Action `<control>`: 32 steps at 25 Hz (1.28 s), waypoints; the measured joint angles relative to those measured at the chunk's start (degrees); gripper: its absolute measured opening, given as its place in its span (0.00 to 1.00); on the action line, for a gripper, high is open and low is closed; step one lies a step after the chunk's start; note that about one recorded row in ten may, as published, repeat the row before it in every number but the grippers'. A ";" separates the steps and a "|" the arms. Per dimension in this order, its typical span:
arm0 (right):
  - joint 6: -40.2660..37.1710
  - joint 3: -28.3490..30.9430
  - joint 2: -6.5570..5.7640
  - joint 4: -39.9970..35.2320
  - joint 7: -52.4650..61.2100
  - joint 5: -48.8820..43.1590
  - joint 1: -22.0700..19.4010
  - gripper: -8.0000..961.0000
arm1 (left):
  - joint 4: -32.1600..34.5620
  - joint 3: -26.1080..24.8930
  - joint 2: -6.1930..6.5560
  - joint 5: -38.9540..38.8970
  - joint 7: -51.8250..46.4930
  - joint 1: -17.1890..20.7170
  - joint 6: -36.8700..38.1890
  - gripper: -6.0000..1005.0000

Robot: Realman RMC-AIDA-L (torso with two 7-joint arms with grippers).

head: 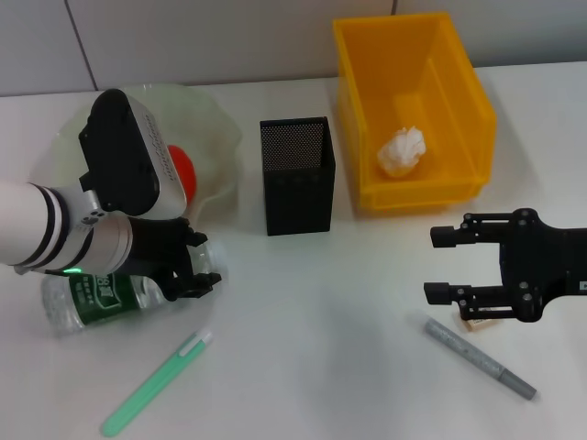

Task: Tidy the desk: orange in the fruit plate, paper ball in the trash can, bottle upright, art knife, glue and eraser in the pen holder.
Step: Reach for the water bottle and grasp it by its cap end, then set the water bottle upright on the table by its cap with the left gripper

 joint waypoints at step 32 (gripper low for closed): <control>-0.02 -0.11 0.09 0.00 0.00 0.00 0.23 0.72 | 3.06 0.22 0.00 0.51 -1.02 0.72 2.13 0.45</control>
